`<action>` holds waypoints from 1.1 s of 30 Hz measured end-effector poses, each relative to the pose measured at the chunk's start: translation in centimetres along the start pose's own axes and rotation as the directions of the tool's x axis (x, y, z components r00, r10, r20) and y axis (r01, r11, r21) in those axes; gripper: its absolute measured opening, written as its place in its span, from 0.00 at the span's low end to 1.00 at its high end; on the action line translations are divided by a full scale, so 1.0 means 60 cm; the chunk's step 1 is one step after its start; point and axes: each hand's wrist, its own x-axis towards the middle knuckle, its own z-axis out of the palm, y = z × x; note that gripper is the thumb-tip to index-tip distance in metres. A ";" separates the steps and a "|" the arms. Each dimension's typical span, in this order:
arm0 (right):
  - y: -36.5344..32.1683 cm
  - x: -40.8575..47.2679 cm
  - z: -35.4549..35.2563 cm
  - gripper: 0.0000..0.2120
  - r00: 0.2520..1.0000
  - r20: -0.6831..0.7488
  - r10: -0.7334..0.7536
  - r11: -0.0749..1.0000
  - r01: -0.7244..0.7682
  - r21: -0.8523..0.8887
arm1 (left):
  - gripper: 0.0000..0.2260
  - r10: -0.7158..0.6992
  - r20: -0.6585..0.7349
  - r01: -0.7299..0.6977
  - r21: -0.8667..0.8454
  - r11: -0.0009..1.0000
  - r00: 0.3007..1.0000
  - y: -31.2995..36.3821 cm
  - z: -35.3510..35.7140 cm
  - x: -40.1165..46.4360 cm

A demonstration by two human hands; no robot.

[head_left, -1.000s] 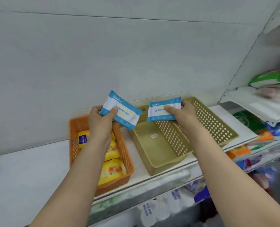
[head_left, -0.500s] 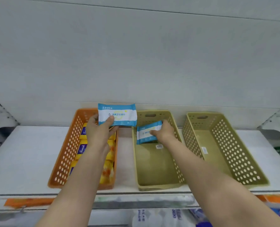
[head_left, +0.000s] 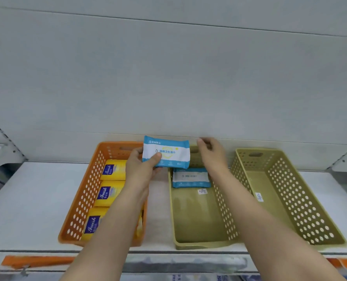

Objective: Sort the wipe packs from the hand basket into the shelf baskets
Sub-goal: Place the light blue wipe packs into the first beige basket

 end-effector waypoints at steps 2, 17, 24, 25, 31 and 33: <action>-0.030 -0.002 -0.023 0.11 0.963 0.268 0.041 0.986 -0.082 0.143 | 0.14 -0.003 0.041 0.003 0.015 1.000 0.999 -0.010 0.016 -0.004; 0.036 -0.036 -0.052 0.22 0.903 0.415 0.116 0.800 0.163 -0.578 | 0.16 0.164 0.042 -0.161 0.520 0.839 0.986 -0.129 0.034 -0.037; 0.081 -0.057 -0.010 0.30 0.862 0.489 0.132 0.563 0.341 -0.753 | 0.06 0.116 0.093 -0.148 0.554 0.819 0.989 -0.137 0.029 -0.035; 0.088 -0.061 -0.006 0.31 0.855 0.505 0.117 0.525 0.378 -0.762 | 0.06 0.112 0.097 -0.147 0.557 0.818 0.989 -0.137 0.030 -0.035; 0.097 -0.052 -0.003 0.32 0.833 0.545 0.100 0.544 0.413 -0.730 | 0.05 0.108 0.100 -0.146 0.571 0.808 0.989 -0.136 0.034 -0.035; 0.098 -0.052 -0.001 0.37 0.830 0.551 0.087 0.525 0.432 -0.733 | 0.05 0.114 0.098 -0.150 0.583 0.798 0.989 -0.137 0.034 -0.035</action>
